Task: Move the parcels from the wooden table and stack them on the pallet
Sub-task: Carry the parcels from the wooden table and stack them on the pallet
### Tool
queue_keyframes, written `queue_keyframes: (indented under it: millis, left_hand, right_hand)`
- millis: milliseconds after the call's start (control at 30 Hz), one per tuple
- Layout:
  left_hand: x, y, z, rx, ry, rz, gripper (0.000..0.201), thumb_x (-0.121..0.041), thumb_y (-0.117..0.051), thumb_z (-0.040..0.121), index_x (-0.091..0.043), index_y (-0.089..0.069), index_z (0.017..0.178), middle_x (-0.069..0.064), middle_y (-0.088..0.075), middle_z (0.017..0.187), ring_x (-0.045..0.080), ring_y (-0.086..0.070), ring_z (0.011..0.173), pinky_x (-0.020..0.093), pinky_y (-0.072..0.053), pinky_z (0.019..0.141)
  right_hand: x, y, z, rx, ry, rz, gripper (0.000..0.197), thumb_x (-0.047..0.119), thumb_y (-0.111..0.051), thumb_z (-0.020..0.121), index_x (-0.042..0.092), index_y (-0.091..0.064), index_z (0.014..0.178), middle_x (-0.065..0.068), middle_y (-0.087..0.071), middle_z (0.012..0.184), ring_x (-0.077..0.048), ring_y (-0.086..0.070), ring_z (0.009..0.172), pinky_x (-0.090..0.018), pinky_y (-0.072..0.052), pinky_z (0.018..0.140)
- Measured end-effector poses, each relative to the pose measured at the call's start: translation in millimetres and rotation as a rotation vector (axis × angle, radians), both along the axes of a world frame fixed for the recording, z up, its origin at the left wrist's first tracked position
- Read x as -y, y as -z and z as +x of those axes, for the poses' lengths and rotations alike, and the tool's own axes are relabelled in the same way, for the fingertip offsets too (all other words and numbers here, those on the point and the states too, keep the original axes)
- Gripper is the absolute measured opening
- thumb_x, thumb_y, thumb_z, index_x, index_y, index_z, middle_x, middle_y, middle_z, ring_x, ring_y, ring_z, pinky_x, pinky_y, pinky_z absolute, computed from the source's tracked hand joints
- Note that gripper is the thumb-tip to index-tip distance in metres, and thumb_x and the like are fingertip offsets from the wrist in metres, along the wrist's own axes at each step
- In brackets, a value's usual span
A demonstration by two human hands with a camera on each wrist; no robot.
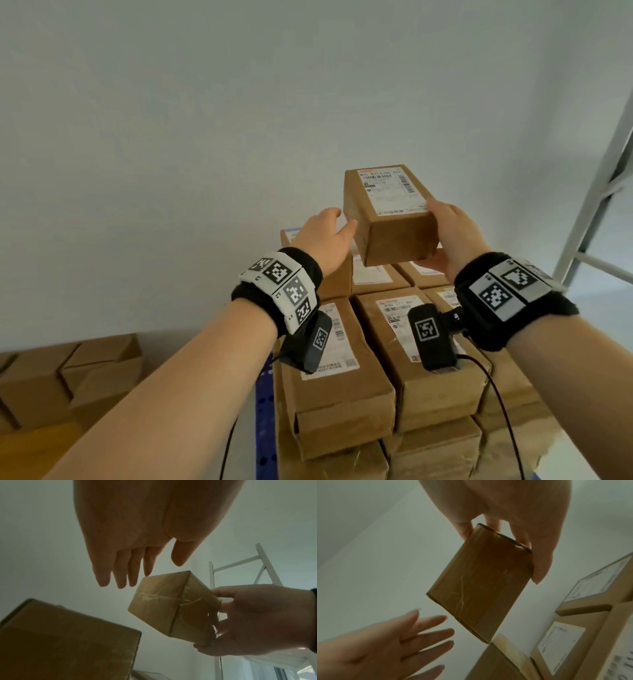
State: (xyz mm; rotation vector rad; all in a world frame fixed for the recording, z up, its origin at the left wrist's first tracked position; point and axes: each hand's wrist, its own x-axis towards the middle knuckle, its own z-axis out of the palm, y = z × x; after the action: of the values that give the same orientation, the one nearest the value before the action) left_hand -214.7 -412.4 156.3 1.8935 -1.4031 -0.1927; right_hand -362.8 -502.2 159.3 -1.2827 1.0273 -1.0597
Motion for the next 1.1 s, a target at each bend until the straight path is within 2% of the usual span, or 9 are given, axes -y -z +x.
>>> queue_keyframes:
  millis: [200, 333, 400, 467, 533, 700, 833, 967, 1100]
  left_hand:
    - [31.1, 5.7, 6.6, 0.233, -0.108, 0.289, 0.050, -0.034, -0.031, 0.100, -0.008, -0.033, 0.142, 0.013, -0.040, 0.144, 0.027, -0.041, 0.130, 0.033, -0.034, 0.102]
    - [42.2, 13.6, 8.7, 0.295, -0.190, 0.457, 0.041, -0.026, -0.030, 0.101, -0.005, -0.048, 0.131, 0.014, -0.050, 0.135, 0.027, -0.048, 0.121, 0.033, -0.039, 0.096]
    - [45.5, 19.5, 9.0, 0.313, -0.211, 0.477, 0.039, -0.028, -0.031, 0.100, -0.008, -0.049, 0.128, 0.013, -0.051, 0.133, 0.027, -0.050, 0.118, 0.032, -0.040, 0.092]
    - [46.3, 22.8, 8.0, 0.348, -0.232, 0.465, 0.040, -0.031, -0.032, 0.100, -0.010, -0.050, 0.128, 0.012, -0.052, 0.132, 0.026, -0.051, 0.117, 0.034, -0.041, 0.093]
    - [45.2, 23.3, 6.1, 0.366, -0.241, 0.469, 0.041, -0.029, -0.031, 0.100, -0.010, -0.048, 0.132, 0.012, -0.050, 0.136, 0.026, -0.048, 0.122, 0.035, -0.039, 0.099]
    - [42.2, 23.2, -0.6, 0.385, -0.241, 0.481, 0.043, -0.030, -0.029, 0.102, -0.010, -0.044, 0.137, 0.011, -0.044, 0.142, 0.024, -0.041, 0.130, 0.034, -0.033, 0.104]
    - [41.9, 22.3, -3.0, 0.408, -0.236, 0.491, 0.044, -0.031, -0.029, 0.102, -0.013, -0.039, 0.141, 0.008, -0.039, 0.146, 0.023, -0.036, 0.134, 0.033, -0.030, 0.107]
    - [43.8, 21.5, -4.1, 0.428, -0.243, 0.502, 0.045, -0.033, -0.029, 0.101, -0.014, -0.038, 0.141, 0.008, -0.039, 0.147, 0.023, -0.036, 0.134, 0.032, -0.030, 0.107]
    - [43.5, 21.1, -4.9, 0.445, -0.251, 0.500, 0.044, -0.035, -0.032, 0.100, -0.014, -0.043, 0.137, 0.007, -0.046, 0.141, 0.023, -0.042, 0.129, 0.031, -0.035, 0.101]
  right_hand:
    - [40.9, 10.2, 3.1, -0.085, -0.063, 0.014, 0.023, 0.036, -0.045, 0.093, 0.023, -0.048, 0.112, -0.003, -0.055, 0.100, -0.030, -0.054, 0.098, -0.051, -0.052, 0.085]
    - [66.4, 26.6, 11.0, -0.336, -0.203, -0.066, 0.047, 0.042, -0.049, 0.087, 0.011, -0.053, 0.122, -0.019, -0.055, 0.128, -0.038, -0.056, 0.114, -0.051, -0.048, 0.096]
    - [72.2, 35.5, 13.4, -0.575, -0.247, -0.151, 0.057, 0.028, -0.063, 0.086, 0.009, -0.039, 0.134, -0.018, -0.050, 0.134, -0.034, -0.050, 0.121, -0.042, -0.043, 0.102]
    - [75.1, 41.1, 16.7, -0.627, -0.274, -0.138, 0.085, 0.016, -0.079, 0.072, 0.009, -0.028, 0.140, -0.014, -0.046, 0.137, -0.031, -0.046, 0.125, -0.039, -0.039, 0.105]
    - [74.4, 43.0, 19.4, -0.723, -0.340, -0.200, 0.095, 0.018, -0.083, 0.067, 0.010, -0.025, 0.142, -0.013, -0.045, 0.139, -0.031, -0.045, 0.127, -0.039, -0.037, 0.106]
    - [85.0, 43.7, 22.0, -0.744, -0.448, -0.258, 0.079, 0.022, -0.075, 0.078, 0.013, -0.029, 0.142, -0.012, -0.042, 0.141, -0.032, -0.045, 0.125, -0.039, -0.042, 0.099]
    - [86.0, 37.6, 18.5, -0.575, -0.474, 0.019, 0.037, 0.024, -0.051, 0.093, 0.015, -0.044, 0.128, -0.016, -0.047, 0.132, -0.037, -0.050, 0.113, -0.048, -0.053, 0.074]
    - [88.6, 33.5, 23.5, -0.569, -0.399, -0.041, 0.039, 0.022, -0.046, 0.096, 0.007, -0.046, 0.132, -0.017, -0.048, 0.136, -0.035, -0.049, 0.122, -0.044, -0.047, 0.094]
    - [79.3, 25.9, 34.5, -0.688, -0.390, -0.340, 0.047, 0.028, -0.047, 0.096, 0.002, -0.044, 0.135, -0.014, -0.047, 0.138, -0.028, -0.046, 0.124, -0.033, -0.040, 0.094]
